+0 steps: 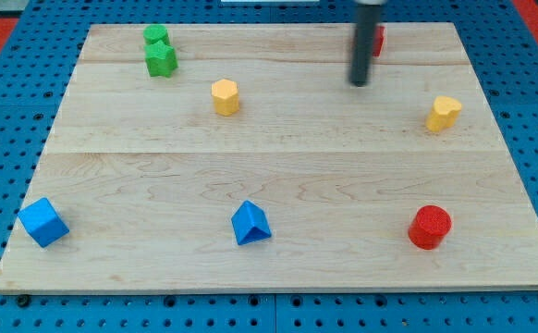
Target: Move yellow heart to the bottom of yellow hexagon
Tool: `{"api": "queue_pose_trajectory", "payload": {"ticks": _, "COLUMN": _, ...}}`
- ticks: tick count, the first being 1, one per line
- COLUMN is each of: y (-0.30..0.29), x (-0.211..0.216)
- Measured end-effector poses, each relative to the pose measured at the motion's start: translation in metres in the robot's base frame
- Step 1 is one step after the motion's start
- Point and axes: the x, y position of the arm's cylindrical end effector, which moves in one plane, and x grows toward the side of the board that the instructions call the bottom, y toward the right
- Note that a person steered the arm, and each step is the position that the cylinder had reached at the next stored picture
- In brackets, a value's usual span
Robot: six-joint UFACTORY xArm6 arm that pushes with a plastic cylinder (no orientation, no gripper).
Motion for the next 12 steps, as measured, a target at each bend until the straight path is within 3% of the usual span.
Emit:
{"api": "queue_pose_trajectory", "payload": {"ticks": 1, "y": 0.068, "x": 0.035}}
{"api": "queue_pose_trajectory", "payload": {"ticks": 2, "y": 0.123, "x": 0.043}}
{"api": "queue_pose_trajectory", "payload": {"ticks": 3, "y": 0.135, "x": 0.056}}
{"api": "queue_pose_trajectory", "payload": {"ticks": 4, "y": 0.044, "x": 0.089}}
{"api": "queue_pose_trajectory", "payload": {"ticks": 5, "y": 0.017, "x": 0.080}}
{"api": "queue_pose_trajectory", "payload": {"ticks": 7, "y": 0.049, "x": 0.045}}
{"api": "queue_pose_trajectory", "payload": {"ticks": 8, "y": -0.040, "x": 0.043}}
{"api": "queue_pose_trajectory", "payload": {"ticks": 9, "y": -0.089, "x": 0.037}}
{"api": "queue_pose_trajectory", "payload": {"ticks": 10, "y": -0.045, "x": 0.050}}
{"api": "queue_pose_trajectory", "payload": {"ticks": 12, "y": -0.108, "x": 0.080}}
